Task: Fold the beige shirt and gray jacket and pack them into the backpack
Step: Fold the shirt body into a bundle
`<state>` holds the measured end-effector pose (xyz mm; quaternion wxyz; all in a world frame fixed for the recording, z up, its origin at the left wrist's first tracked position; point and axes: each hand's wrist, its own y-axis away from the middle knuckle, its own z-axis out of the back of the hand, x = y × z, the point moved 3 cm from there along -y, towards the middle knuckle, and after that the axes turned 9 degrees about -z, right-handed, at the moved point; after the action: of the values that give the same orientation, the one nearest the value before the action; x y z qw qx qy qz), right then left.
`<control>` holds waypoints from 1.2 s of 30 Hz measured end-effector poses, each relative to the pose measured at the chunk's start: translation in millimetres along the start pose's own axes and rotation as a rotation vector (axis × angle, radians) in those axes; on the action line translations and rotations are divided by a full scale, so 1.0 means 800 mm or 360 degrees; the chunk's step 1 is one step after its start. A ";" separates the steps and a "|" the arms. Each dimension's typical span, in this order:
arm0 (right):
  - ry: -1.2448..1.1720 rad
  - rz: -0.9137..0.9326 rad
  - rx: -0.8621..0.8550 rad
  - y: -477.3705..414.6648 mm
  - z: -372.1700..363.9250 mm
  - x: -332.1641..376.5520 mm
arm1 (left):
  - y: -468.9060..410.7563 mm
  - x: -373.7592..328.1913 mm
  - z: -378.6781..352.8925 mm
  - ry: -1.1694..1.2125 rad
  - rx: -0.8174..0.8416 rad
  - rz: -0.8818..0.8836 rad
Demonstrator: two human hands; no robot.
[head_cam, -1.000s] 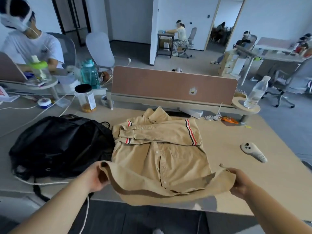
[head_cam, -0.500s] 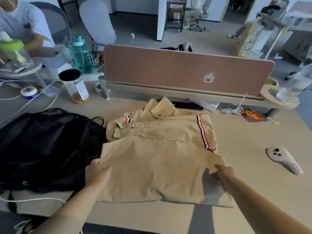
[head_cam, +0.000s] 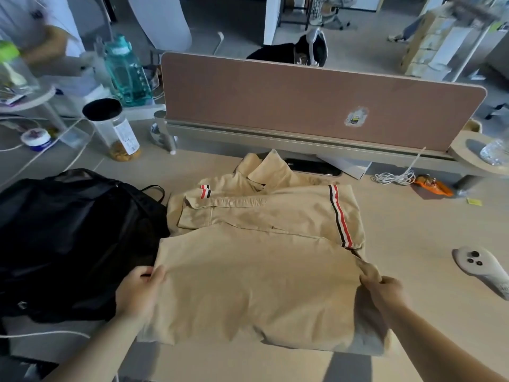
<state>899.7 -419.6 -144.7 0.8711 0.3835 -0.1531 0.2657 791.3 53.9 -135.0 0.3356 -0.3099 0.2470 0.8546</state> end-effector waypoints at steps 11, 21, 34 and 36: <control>0.0245 -0.0180 0.0122 0.034 0.016 -0.071 | 0.042 0.036 0.001 0.0154 0.0457 0.0282; -0.0590 -0.0410 0.0599 0.085 0.035 -0.113 | 0.078 0.013 0.023 0.0700 0.0619 0.0575; -0.1774 -0.0225 0.0950 0.131 0.096 0.082 | 0.008 -0.165 0.086 0.1457 0.0785 0.0642; -0.1877 -0.0254 0.0968 0.108 0.094 0.132 | -0.033 -0.198 0.076 0.1592 0.0715 0.0589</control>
<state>930.5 -390.9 4.9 0.5116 0.7032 -0.4933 -0.0226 880.9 42.9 11.3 0.0805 -0.5490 0.6010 0.5753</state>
